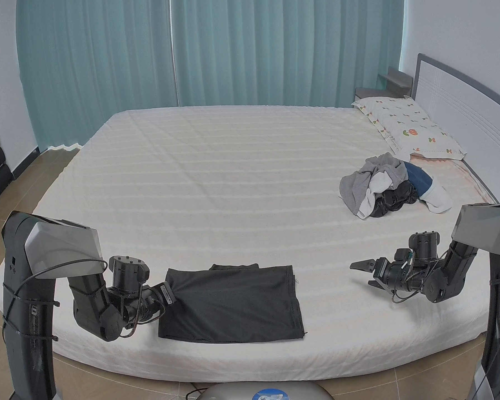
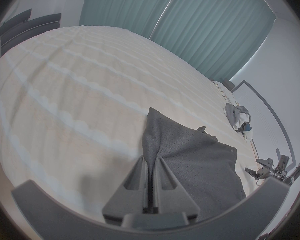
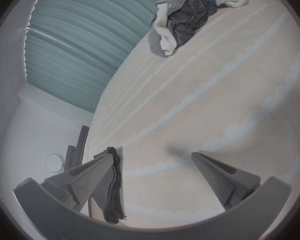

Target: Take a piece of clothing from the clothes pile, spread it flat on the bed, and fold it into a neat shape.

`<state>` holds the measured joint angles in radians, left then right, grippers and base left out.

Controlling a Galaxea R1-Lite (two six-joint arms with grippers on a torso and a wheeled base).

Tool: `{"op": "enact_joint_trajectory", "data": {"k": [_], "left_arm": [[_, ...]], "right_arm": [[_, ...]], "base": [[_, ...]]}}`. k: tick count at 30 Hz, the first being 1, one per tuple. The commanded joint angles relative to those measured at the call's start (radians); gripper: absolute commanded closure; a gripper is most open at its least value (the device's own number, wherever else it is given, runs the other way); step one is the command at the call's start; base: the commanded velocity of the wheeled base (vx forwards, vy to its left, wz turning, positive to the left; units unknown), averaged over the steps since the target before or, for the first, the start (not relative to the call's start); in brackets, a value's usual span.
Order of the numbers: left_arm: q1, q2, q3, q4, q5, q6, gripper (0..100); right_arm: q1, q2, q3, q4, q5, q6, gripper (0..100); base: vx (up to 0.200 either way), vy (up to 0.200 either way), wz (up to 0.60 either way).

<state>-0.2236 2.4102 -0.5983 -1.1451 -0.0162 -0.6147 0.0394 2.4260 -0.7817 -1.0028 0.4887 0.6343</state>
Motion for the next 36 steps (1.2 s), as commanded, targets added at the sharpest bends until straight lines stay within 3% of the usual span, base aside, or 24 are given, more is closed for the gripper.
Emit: {"op": "enact_joint_trajectory", "data": {"k": [1,30,36], "left_arm": [[0.000,0.003,-0.001,-0.001,-0.001,0.000,100],[0.003,0.004,0.002,-0.001,0.001,0.000,100],[0.003,0.006,0.018,-0.010,-0.001,-0.002,100]], "right_arm": [[0.001,0.001,-0.001,0.000,0.001,-0.001,0],[0.001,0.004,0.001,0.000,0.001,-0.010,0],[0.001,0.007,0.001,0.000,0.001,-0.010,0]], "base": [[0.000,0.200,0.00],[0.000,0.200,0.00],[0.000,0.000,0.00]]}}
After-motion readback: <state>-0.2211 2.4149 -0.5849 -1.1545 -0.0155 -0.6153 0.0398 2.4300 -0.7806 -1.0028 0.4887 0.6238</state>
